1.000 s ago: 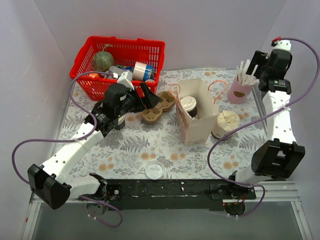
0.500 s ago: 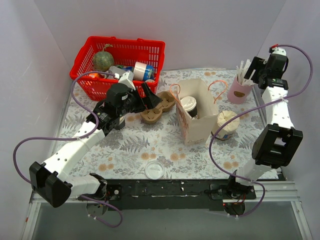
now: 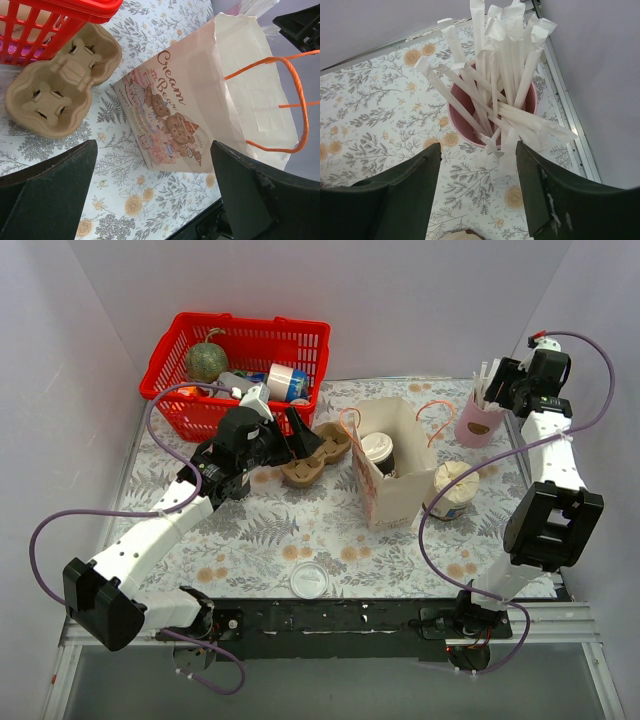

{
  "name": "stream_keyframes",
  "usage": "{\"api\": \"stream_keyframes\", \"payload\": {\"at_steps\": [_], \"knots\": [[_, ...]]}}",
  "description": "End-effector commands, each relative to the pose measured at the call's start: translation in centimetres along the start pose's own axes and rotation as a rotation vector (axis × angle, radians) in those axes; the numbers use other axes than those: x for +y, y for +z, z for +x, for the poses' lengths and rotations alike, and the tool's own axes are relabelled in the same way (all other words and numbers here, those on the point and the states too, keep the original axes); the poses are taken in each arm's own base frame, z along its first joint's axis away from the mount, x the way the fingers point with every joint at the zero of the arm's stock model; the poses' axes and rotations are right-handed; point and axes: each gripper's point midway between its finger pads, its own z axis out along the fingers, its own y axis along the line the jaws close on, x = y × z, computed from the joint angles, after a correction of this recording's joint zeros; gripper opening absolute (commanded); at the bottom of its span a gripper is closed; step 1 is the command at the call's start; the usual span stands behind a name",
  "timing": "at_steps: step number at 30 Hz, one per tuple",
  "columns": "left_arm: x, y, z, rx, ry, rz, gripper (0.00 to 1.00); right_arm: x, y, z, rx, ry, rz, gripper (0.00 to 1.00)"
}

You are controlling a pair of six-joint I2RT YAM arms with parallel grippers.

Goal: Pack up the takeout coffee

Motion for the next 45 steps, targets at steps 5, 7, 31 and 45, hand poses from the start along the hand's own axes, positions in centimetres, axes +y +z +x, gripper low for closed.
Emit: {"api": "stream_keyframes", "payload": {"at_steps": [5, 7, 31, 45], "knots": [[0.5, 0.4, -0.2, -0.02, 0.02, -0.014, 0.98, 0.2, 1.0, -2.4, -0.093, -0.056, -0.023, 0.65], [0.6, 0.5, -0.1, -0.016, 0.019, -0.016, 0.98, 0.5, 1.1, -2.4, -0.09, -0.06, -0.038, 0.62], [0.1, -0.2, -0.1, -0.009, 0.027, 0.002, 0.98, -0.2, 0.1, -1.6, -0.07, -0.048, 0.006, 0.16], [-0.4, -1.3, -0.5, -0.026, 0.026, 0.022, 0.98, 1.9, -7.5, -6.8, -0.252, -0.049, -0.038, 0.01]]}}
